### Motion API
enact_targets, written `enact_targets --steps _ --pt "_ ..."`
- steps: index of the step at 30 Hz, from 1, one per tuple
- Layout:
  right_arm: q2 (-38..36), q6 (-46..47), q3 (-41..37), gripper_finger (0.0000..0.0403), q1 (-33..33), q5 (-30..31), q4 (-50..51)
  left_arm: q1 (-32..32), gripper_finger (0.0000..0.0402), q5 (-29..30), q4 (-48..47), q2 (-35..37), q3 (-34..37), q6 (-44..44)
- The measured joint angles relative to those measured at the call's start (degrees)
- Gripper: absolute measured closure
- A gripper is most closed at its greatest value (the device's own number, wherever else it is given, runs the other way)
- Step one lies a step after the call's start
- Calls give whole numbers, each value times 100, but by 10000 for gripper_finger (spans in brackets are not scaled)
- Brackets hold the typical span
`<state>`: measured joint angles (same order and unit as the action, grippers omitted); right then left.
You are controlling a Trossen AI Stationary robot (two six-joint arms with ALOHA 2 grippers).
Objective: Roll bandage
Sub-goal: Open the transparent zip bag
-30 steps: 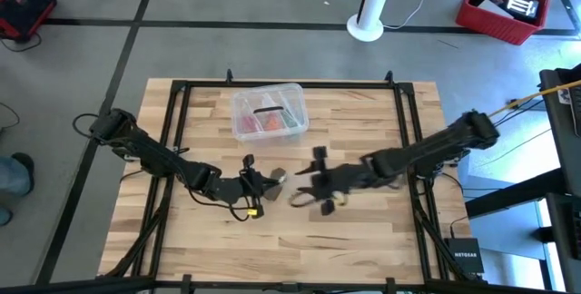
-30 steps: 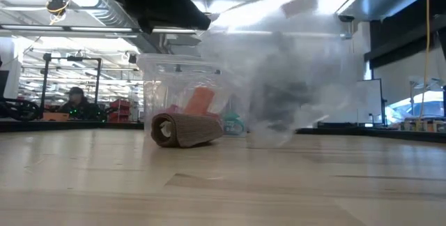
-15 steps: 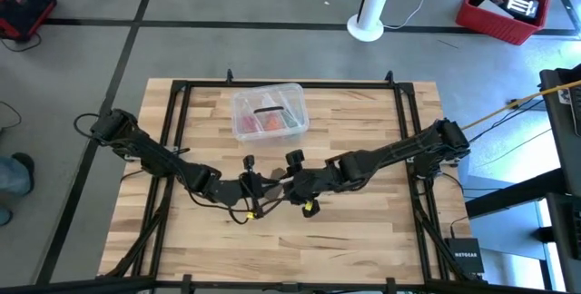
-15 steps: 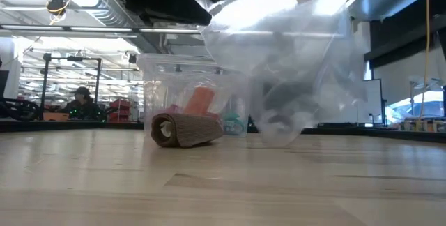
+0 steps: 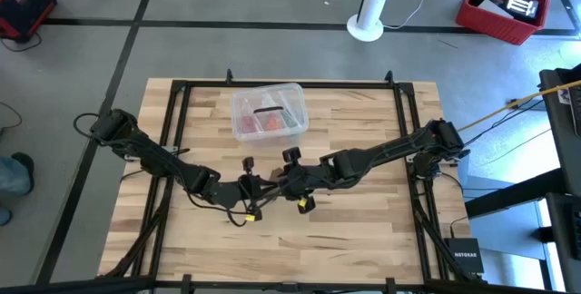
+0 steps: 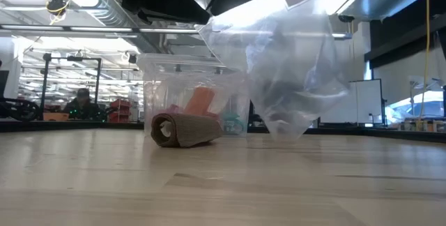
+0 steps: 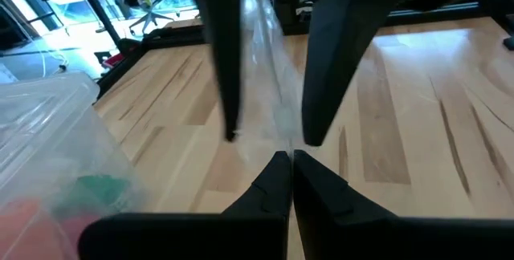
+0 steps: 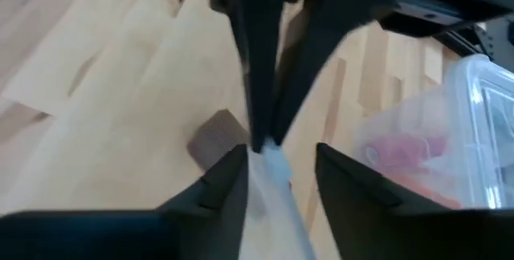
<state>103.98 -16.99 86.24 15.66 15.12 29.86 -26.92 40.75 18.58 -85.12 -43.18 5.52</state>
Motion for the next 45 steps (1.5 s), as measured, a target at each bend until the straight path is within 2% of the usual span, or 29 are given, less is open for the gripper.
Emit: enact_targets --steps 7,10,14,18,21,27,35,41,45 --pt "13 6 0 350 4 -209 -13 -2 401 78 1 0 0 2" --pt "13 4 0 379 7 -215 -10 -2 401 83 -9 0 0 18" --pt "1 -1 0 380 7 -31 31 -18 401 101 -6 0 0 31" --pt "-91 -4 47 358 15 134 258 -79 401 223 44 0 -2 42" --pt "-151 -7 281 356 15 190 839 -116 401 236 -3 0 -2 46" --pt "-153 -22 852 380 11 246 1965 -104 401 257 25 4 -21 125" --pt "-153 171 1576 363 11 419 3901 -121 401 216 -195 -3 2 217" --pt "-155 512 1829 372 11 412 4661 -115 401 227 -284 0 -7 352" --pt "-155 800 1845 364 7 366 5069 -115 401 222 -270 0 -5 362"
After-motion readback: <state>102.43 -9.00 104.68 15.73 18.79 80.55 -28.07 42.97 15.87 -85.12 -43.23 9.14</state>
